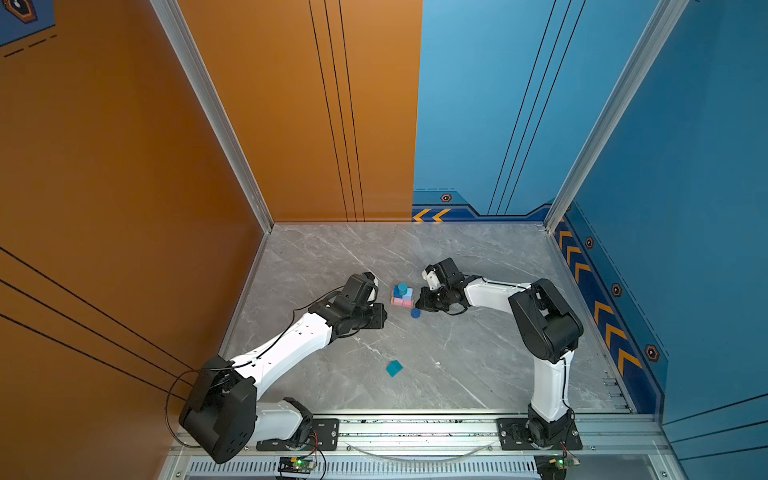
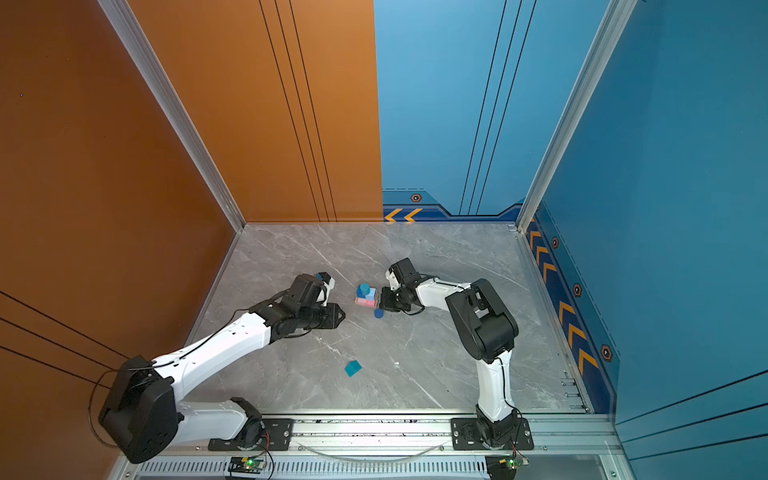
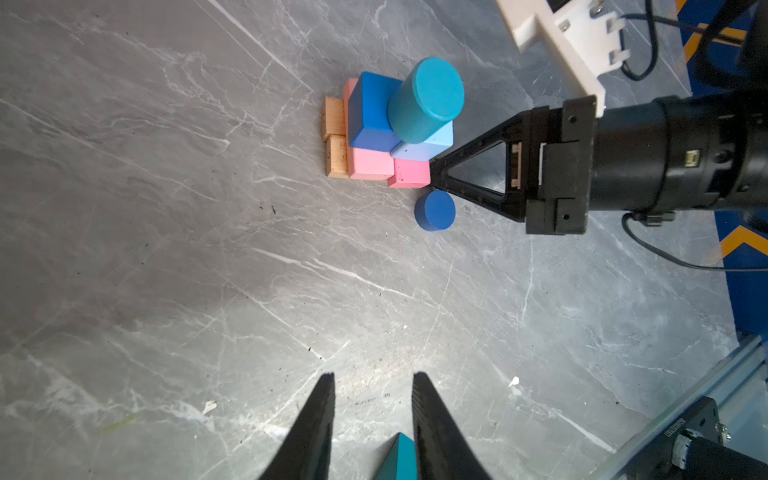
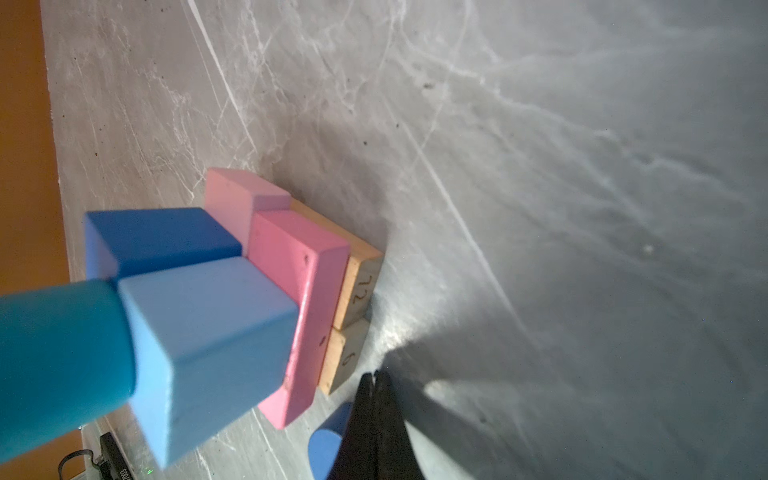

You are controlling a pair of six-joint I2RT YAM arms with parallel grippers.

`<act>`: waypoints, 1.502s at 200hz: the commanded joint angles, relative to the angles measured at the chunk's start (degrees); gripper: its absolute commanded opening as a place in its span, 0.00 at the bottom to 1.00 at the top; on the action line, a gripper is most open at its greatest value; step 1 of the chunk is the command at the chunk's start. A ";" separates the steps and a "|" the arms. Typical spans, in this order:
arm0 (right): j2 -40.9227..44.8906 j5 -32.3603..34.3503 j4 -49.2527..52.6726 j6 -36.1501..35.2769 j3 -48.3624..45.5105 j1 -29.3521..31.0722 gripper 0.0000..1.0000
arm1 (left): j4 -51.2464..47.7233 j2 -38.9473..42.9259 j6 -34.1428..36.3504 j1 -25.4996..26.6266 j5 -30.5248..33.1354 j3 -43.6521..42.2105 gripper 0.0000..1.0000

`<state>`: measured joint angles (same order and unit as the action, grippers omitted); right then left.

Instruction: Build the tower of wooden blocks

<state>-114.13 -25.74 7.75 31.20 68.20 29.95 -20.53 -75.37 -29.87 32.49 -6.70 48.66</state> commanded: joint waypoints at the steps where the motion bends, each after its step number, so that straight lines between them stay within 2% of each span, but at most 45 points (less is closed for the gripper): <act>1: 1.39 0.46 2.36 0.78 -2.60 1.30 0.00 | -0.12 -1.46 0.85 -0.87 0.11 1.45 0.35; 68: 3.89 0.60 1.13 2.10 -6.23 2.17 0.00 | 0.48 -7.06 2.63 -1.67 -0.46 6.00 0.34; 113: 4.58 0.16 0.53 2.63 -7.55 2.97 0.00 | 0.47 -12.30 3.61 -1.84 -0.82 9.95 0.38; 174: 4.54 -0.37 -0.78 3.25 -8.39 3.19 0.00 | 0.06 -18.10 4.38 -2.07 -0.26 16.16 0.51; 300: 5.46 -0.63 -1.73 3.60 -9.99 2.21 0.00 | -1.97 -24.50 4.93 -2.16 1.52 20.91 0.55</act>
<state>-109.36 -27.03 3.42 34.20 60.03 32.56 -20.78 -98.65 -26.11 30.76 -6.46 67.59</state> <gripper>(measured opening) 0.047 0.550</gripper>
